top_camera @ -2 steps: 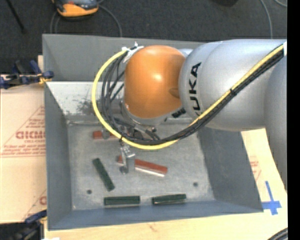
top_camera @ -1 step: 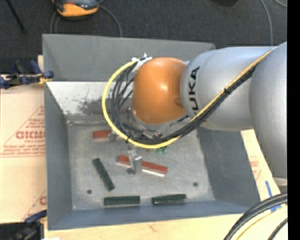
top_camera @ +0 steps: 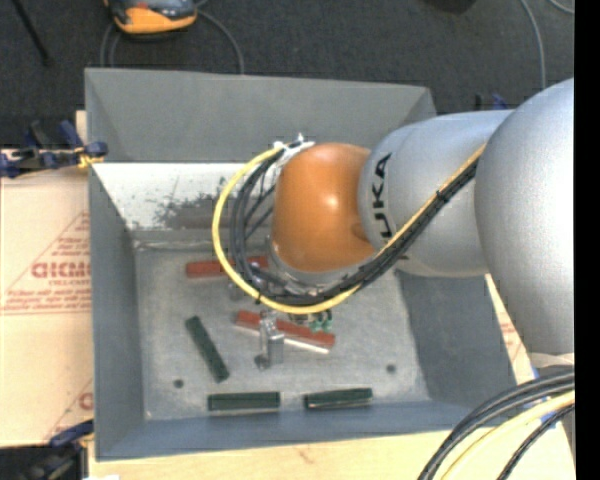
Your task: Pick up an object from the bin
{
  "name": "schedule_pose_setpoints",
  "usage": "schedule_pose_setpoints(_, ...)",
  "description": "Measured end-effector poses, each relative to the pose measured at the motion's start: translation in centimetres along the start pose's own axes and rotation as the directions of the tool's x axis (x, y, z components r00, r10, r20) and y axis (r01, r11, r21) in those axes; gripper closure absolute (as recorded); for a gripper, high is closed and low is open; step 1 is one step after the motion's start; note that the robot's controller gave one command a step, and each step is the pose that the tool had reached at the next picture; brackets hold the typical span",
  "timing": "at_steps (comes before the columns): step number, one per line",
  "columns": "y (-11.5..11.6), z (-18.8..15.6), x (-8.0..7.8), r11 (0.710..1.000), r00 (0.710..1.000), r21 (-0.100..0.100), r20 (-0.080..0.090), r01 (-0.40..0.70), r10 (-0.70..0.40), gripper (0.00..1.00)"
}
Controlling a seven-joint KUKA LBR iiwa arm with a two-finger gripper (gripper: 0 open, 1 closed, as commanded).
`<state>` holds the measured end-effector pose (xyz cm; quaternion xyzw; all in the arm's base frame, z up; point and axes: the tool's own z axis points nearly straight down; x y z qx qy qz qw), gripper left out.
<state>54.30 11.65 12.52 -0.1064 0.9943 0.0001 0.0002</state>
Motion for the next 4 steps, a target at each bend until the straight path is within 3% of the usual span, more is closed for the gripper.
schedule_pose_setpoints(1,-5.7,5.3,-3.0,0.999,0.999,0.001,0.006,0.038,-0.038,1.00)
schedule_pose_setpoints(2,-5.7,5.3,-3.0,0.999,0.999,0.001,0.007,0.037,-0.037,1.00)
schedule_pose_setpoints(3,-5.3,1.4,-2.7,0.999,0.999,0.000,-0.006,0.044,-0.044,1.00)
schedule_pose_setpoints(4,-6.4,-0.6,-0.7,0.984,0.984,0.005,0.016,0.177,-0.177,1.00)
